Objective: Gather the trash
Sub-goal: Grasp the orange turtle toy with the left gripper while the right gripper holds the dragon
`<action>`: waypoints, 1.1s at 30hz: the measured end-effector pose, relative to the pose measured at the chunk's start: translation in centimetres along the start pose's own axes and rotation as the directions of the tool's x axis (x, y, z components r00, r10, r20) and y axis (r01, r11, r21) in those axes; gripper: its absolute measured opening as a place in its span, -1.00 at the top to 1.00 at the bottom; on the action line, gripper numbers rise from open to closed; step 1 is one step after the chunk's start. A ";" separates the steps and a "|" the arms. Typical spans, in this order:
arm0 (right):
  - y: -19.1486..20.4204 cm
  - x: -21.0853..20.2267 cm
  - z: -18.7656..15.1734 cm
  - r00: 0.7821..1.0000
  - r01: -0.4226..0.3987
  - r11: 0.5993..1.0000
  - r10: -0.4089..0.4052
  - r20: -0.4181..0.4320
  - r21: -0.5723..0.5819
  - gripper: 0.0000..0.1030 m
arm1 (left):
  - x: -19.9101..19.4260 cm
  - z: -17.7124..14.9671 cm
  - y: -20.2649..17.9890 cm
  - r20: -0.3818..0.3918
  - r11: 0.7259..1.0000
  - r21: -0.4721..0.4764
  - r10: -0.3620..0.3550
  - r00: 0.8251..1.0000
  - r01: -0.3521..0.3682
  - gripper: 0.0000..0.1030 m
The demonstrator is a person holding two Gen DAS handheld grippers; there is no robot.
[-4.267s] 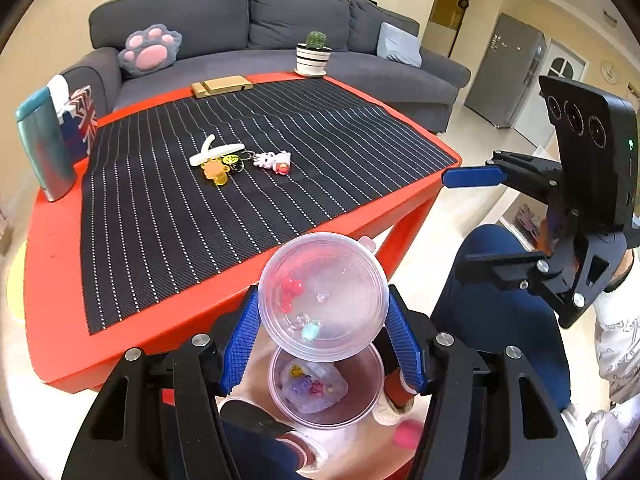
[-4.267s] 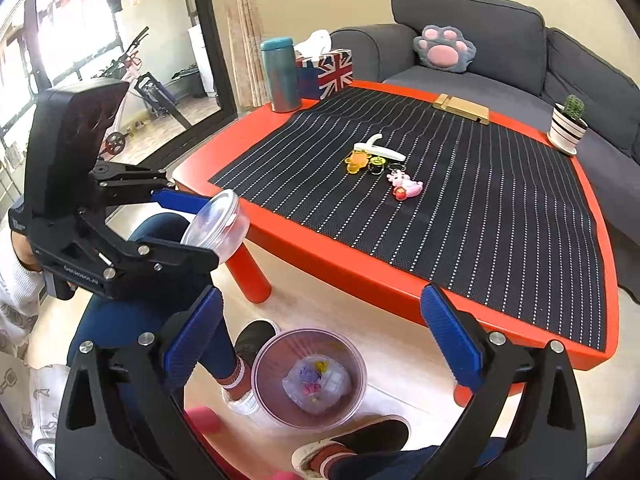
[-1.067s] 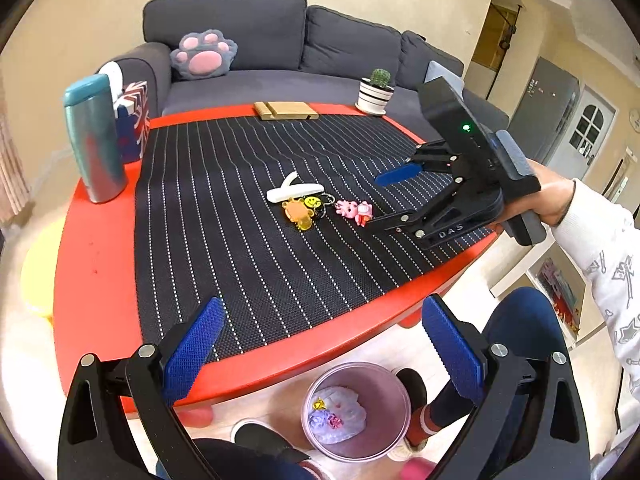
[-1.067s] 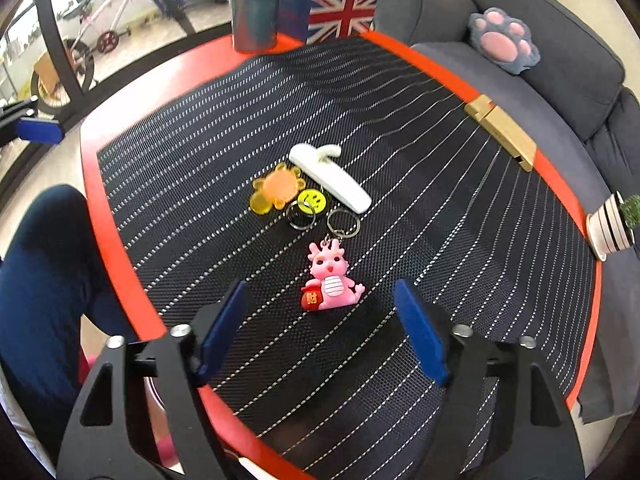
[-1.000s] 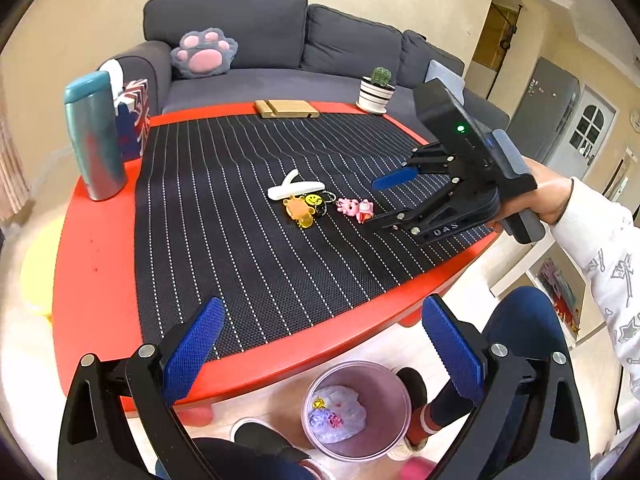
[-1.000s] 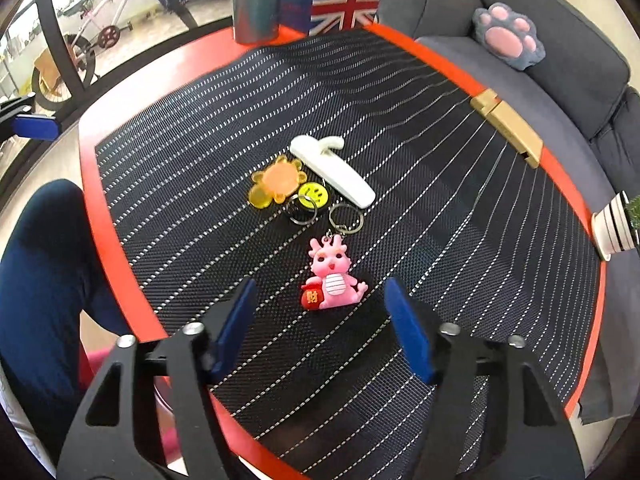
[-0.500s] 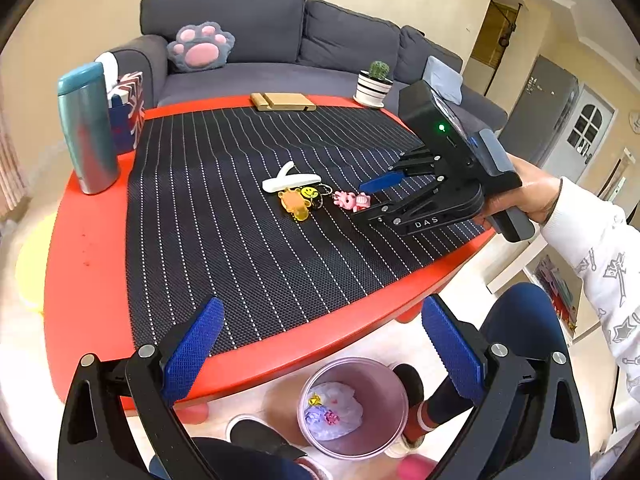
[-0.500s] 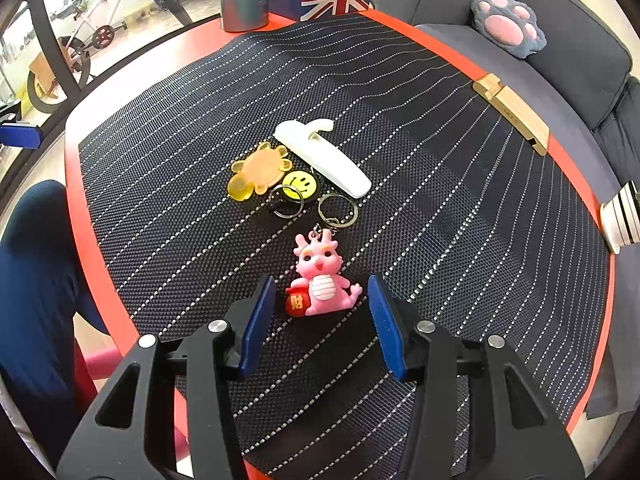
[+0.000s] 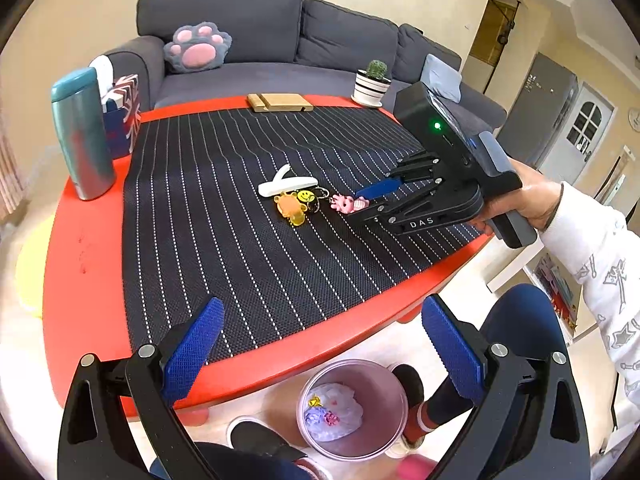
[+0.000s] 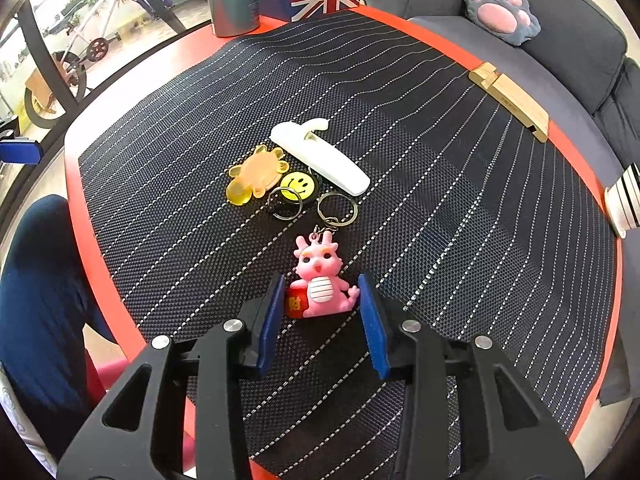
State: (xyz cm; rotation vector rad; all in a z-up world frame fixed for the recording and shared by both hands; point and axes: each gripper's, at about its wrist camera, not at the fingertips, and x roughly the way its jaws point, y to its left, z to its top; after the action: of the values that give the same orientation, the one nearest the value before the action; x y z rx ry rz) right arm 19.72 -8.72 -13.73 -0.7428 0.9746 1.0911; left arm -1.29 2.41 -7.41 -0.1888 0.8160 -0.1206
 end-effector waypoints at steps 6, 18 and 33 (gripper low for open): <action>-0.3 -0.9 -0.3 1.000 0.004 0.999 -0.004 0.013 0.037 0.28 | 0.6 1.2 0.0 -0.002 1.000 0.004 0.007 1.000 -0.007 -0.85; -1.4 -5.8 -0.7 0.995 -0.034 0.989 0.020 0.098 0.144 0.29 | 2.5 5.0 -0.2 -0.026 0.999 0.013 0.040 0.999 -0.040 -0.85; -1.7 -9.6 -1.2 0.987 -0.054 0.986 0.030 0.155 0.157 0.29 | 8.4 7.7 0.9 -0.155 0.995 0.045 0.093 0.984 -0.086 -0.85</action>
State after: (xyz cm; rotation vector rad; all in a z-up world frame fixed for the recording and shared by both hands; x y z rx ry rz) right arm 19.57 -13.90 -5.37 -0.5018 0.9384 1.0758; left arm 10.10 2.72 -8.40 -0.1068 0.9766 -0.0669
